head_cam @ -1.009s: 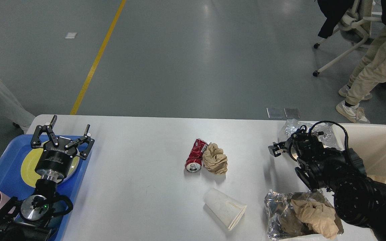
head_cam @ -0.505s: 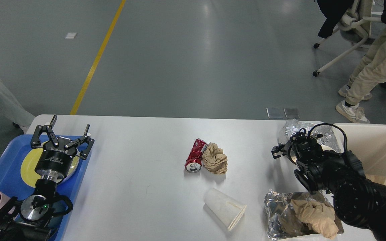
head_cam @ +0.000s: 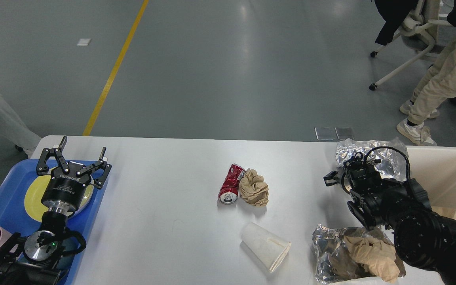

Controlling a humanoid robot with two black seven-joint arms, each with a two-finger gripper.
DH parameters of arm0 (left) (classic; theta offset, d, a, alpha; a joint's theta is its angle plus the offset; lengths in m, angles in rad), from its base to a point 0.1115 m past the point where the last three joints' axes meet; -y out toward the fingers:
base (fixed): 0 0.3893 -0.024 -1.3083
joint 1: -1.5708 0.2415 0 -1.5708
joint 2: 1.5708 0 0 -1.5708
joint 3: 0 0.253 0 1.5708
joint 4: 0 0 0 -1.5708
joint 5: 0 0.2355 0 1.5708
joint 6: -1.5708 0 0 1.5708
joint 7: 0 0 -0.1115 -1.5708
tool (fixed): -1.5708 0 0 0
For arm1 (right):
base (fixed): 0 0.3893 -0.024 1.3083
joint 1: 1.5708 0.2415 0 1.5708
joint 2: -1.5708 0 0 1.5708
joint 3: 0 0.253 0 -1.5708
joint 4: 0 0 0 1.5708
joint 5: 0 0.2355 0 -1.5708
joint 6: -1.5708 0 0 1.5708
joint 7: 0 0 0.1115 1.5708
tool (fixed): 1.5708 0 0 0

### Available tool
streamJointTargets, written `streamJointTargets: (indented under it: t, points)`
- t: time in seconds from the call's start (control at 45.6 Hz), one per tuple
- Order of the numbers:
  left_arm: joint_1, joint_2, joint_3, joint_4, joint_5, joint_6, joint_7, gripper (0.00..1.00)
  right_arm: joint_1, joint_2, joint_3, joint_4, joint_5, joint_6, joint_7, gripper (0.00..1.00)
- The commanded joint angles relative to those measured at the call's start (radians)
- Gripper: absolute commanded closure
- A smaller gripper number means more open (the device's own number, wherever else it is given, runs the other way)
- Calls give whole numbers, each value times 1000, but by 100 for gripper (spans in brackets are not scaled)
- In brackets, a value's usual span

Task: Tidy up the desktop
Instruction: 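Lift the crumpled foil and drop it into the white bin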

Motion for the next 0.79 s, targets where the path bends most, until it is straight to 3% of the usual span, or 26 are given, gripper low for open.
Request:
streamJointTargets:
  t: [0.0, 0.197, 0.351, 0.461, 0.614, 0.768]
  points:
    - [0, 0, 0, 0, 0, 0, 0, 3, 7, 3, 1, 1, 1, -3, -3, 100]
    - [0, 0, 0, 0, 0, 0, 0, 4, 21, 9, 1, 11, 1, 0, -3, 100]
    - [0, -2, 0, 0, 0, 0, 0, 3, 110, -14, 2, 109, 3, 3, -6, 100]
    - [0, 0, 0, 0, 0, 0, 0, 3, 316, -83, 4, 354, 19, 48, -63, 100]
    - [0, 0, 0, 0, 0, 0, 0, 3, 596, -170, -11, 638, 127, 135, -70, 100]
    - [0, 0, 0, 0, 0, 0, 0, 4, 818, -195, -88, 800, 251, 279, -70, 100]
